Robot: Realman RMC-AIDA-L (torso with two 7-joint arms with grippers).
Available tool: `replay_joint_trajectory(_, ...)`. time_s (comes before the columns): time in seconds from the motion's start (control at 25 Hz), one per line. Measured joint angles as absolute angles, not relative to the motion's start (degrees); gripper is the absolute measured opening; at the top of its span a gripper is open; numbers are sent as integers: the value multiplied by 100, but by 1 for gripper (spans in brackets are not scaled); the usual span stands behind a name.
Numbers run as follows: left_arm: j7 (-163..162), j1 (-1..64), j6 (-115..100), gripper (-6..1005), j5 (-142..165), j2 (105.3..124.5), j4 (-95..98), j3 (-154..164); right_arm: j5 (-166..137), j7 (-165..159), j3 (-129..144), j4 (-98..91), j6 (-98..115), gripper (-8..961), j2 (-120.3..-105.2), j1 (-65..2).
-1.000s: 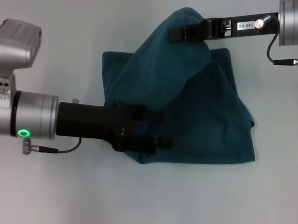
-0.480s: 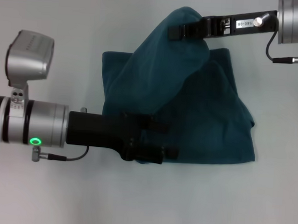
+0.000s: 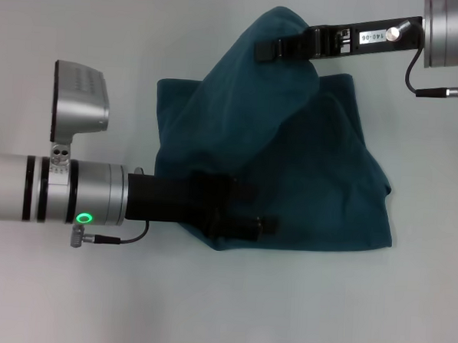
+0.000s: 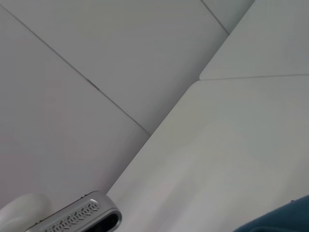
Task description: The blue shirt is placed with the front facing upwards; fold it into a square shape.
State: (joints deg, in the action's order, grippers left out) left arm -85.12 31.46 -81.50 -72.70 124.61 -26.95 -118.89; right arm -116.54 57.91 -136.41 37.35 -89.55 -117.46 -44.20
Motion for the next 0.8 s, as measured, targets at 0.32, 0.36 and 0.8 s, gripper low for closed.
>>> replay_joint_trajectory(0.32, -8550, 3111, -7745, 796, -7334, 12447, -2739, -11689, -11655, 5791, -13641, 3735, -8956, 44, -11749, -4421)
replay_joint_trajectory(0.36, -8563, 3107, -7739, 796, -7333, 12438, -2752, -11687, -11654, 5791, -13641, 3735, -8956, 44, -11749, -4421)
replay_joint_trajectory(0.8, -9070, 2672, -7741, 797, -7012, 12412, -3670, -11603, -11654, 5791, -13640, 3735, -8956, 45, -11743, -4412)
